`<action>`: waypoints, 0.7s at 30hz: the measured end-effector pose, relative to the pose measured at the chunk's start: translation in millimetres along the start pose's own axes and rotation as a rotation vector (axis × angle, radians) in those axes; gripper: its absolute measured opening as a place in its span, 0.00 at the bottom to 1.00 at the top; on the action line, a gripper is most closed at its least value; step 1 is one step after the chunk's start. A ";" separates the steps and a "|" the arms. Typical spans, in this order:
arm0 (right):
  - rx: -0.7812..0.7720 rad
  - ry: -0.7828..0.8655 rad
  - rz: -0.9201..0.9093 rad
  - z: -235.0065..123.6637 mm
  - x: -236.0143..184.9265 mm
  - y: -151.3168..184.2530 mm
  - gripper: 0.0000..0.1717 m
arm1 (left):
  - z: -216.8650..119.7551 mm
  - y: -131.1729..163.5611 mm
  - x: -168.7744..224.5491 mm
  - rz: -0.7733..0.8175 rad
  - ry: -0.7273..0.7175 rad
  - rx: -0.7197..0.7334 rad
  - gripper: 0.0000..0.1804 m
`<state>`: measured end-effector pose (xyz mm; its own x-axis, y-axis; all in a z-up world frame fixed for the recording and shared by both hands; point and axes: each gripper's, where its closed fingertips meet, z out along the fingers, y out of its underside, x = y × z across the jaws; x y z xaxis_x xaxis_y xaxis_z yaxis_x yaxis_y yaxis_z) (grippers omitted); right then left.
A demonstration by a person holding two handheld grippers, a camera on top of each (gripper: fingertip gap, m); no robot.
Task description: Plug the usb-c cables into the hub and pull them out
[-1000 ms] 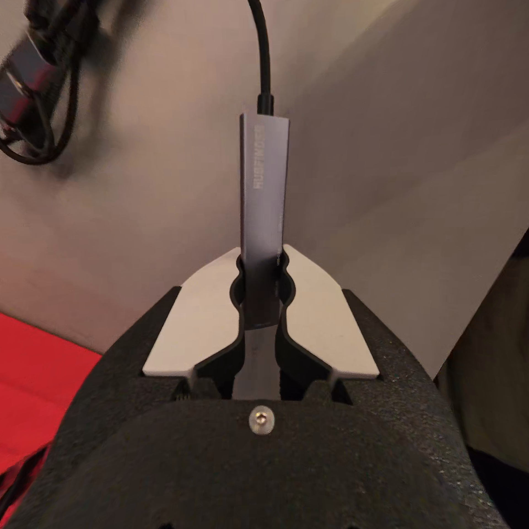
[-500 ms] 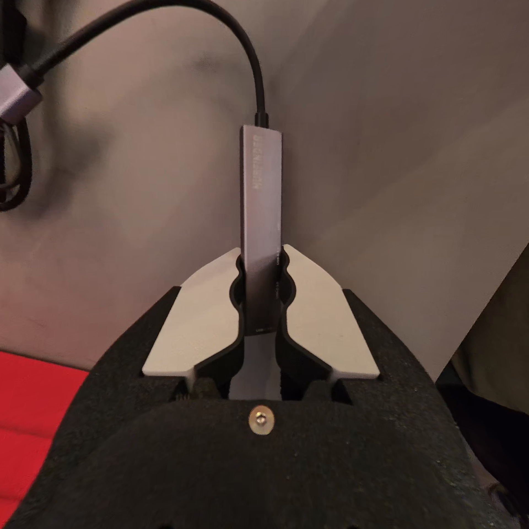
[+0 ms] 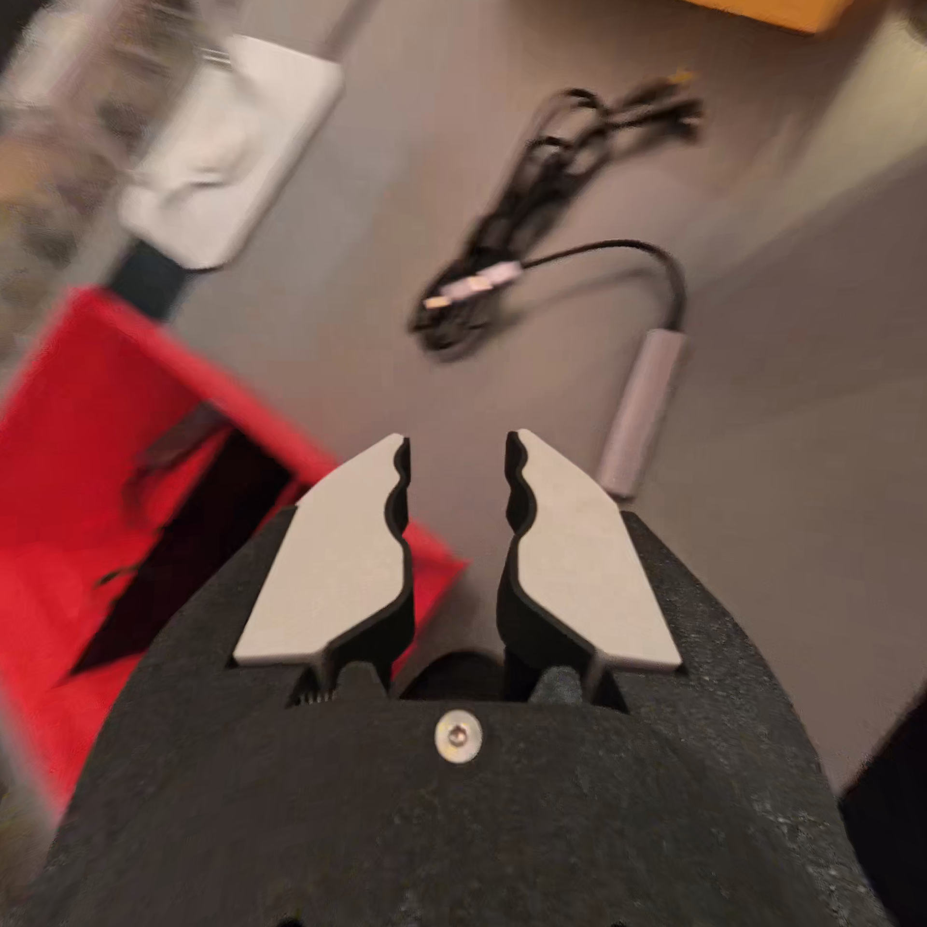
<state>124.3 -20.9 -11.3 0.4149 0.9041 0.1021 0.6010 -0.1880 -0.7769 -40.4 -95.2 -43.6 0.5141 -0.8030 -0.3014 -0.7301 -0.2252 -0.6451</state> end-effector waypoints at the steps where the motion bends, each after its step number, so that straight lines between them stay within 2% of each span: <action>1: 0.006 0.002 -0.002 -1.5 0.6 -1.2 0.22 | -19.0 6.3 -27.1 0.003 -0.099 -0.001 0.19; 3: 0.018 0.004 -0.003 -3.4 1.7 -3.4 0.22 | -49.1 30.0 -70.0 0.076 -0.211 -0.092 0.15; 5: 0.023 -0.002 0.005 -3.2 2.0 -4.1 0.22 | -64.0 57.1 -98.8 0.120 -0.213 -0.236 0.13; 8: 0.021 -0.028 0.012 -1.3 -2.6 -3.9 0.22 | -64.0 83.5 -114.4 0.121 -0.107 -0.392 0.13; 12: 0.007 -0.024 -0.008 -0.3 -4.9 -2.1 0.23 | -64.7 108.1 -123.7 0.233 -0.081 -0.558 0.13; 17: 0.012 -0.034 -0.001 -0.4 -4.0 -2.0 0.23 | -65.8 126.7 -127.0 0.334 -0.092 -0.635 0.11; 21: 0.009 -0.042 0.004 1.4 -3.1 -0.4 0.23 | -62.7 128.4 -133.2 0.382 -0.127 -0.617 0.09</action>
<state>121.8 -23.0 -12.2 0.3882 0.9187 0.0724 0.5931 -0.1889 -0.7827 -230.9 -51.7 -42.3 0.1937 -0.8259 -0.5295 -0.9700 -0.2421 0.0227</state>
